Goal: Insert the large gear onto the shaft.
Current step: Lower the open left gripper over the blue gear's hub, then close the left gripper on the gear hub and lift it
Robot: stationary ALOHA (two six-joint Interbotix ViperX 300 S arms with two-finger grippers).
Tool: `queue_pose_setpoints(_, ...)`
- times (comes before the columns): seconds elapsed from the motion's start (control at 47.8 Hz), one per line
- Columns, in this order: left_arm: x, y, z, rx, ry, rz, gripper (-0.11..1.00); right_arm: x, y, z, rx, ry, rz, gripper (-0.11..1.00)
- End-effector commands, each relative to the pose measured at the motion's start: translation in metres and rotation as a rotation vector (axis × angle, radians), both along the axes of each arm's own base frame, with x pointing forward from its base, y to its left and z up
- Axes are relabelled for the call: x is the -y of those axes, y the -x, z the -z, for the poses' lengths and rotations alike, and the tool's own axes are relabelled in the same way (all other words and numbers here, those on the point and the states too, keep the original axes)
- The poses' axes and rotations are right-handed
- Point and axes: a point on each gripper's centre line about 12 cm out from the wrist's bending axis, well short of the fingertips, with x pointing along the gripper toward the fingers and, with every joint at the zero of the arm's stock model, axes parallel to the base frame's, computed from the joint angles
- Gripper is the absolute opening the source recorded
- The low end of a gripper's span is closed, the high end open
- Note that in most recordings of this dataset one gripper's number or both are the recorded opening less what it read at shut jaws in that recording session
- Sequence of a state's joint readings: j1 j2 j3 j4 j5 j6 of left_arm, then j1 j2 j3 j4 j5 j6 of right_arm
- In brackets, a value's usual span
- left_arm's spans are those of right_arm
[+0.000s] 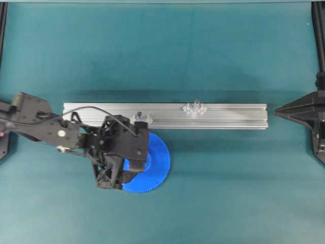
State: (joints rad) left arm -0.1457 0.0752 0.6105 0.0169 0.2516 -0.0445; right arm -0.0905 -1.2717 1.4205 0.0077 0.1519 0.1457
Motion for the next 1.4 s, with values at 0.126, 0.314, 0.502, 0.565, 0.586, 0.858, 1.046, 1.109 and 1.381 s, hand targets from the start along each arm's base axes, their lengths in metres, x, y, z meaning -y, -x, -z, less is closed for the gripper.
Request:
queue_pose_setpoints(0.126, 0.002, -0.014, -0.004, -0.020, -0.002, -0.002, 0.91, 0.001, -0.002, -0.004, 0.011, -0.008, 0.006, 0.10)
queue_pose_setpoints(0.314, 0.003, -0.020, -0.004, -0.027, -0.003, -0.004, 0.91, 0.000, -0.002, -0.004, 0.013, -0.008, 0.004, 0.10)
queue_pose_setpoints(0.502, 0.002, -0.016, 0.007, -0.106, -0.015, -0.006, 0.91, 0.000, -0.002, -0.004, 0.013, -0.008, 0.004, 0.10)
queue_pose_setpoints(0.565, 0.001, -0.015, 0.007, -0.118, -0.018, -0.007, 0.91, 0.000, -0.002, -0.004, 0.011, -0.008, 0.004, 0.10)
queue_pose_setpoints(0.586, 0.000, -0.015, 0.008, -0.120, -0.018, -0.010, 0.91, 0.001, -0.002, -0.004, 0.011, -0.008, 0.006, 0.10)
queue_pose_setpoints(0.858, -0.012, -0.016, 0.009, -0.129, -0.018, -0.039, 0.91, 0.000, -0.002, -0.005, 0.015, -0.008, 0.004, 0.10)
queue_pose_setpoints(1.046, -0.014, -0.015, 0.016, -0.164, -0.024, -0.042, 0.91, 0.000, -0.002, -0.005, 0.015, -0.008, 0.004, 0.10)
queue_pose_setpoints(1.109, -0.014, -0.015, 0.018, -0.181, -0.027, -0.042, 0.91, 0.000, -0.002, -0.005, 0.016, -0.007, 0.004, 0.10)
queue_pose_setpoints(1.381, -0.014, -0.010, 0.022, -0.247, -0.057, -0.006, 0.91, 0.001, -0.001, -0.004, 0.016, -0.009, 0.006, 0.10)
